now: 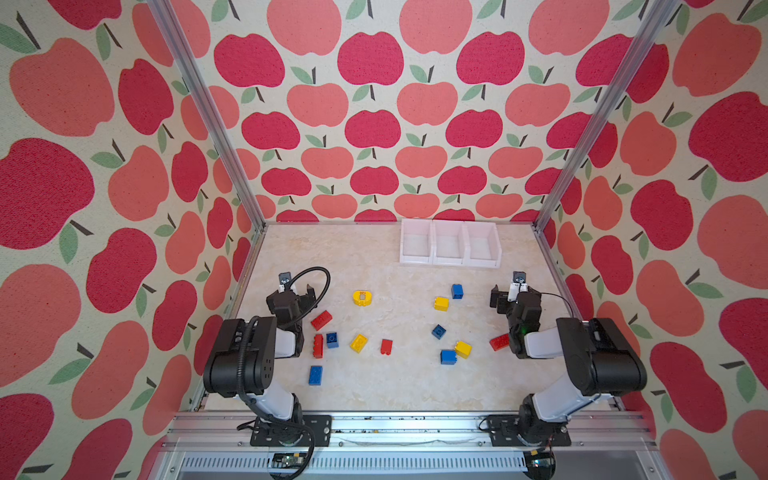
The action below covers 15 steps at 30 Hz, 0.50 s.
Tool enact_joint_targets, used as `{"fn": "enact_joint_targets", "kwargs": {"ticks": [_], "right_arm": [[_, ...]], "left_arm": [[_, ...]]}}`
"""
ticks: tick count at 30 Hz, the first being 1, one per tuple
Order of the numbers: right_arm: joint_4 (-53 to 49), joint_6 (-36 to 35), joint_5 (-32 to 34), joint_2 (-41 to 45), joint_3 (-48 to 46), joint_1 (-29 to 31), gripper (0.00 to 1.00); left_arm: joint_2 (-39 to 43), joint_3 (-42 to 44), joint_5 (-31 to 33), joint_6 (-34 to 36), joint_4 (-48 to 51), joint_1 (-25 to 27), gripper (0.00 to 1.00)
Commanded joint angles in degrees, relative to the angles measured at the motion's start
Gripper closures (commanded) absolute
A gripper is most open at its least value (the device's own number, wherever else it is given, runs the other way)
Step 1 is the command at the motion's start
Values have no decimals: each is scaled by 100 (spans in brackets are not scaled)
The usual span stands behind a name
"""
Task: Sort the legos into containers by color
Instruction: 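Move the right gripper forward over the white three-compartment bin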
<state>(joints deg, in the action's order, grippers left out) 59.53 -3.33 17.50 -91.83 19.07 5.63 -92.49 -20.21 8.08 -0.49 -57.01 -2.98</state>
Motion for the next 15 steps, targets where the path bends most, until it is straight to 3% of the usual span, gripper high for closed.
{"fn": "enact_joint_targets", "kwargs": {"ticks": [1,10,13,15], "right_arm": [[0,70,26,34,99,52,1],[-31,53,-44,54,123,41,1],[-991,-165,113,607,440,211,1],[-2517,-209,327,1103,1050,378,1]], "left_arm": [[-9,-114,-69,14,32,-36,1],[-3,-100,-89,28,20,-38,1],[496,-204,-87,252,558,138,1],[919,-524,24,282,1471,218,1]]}}
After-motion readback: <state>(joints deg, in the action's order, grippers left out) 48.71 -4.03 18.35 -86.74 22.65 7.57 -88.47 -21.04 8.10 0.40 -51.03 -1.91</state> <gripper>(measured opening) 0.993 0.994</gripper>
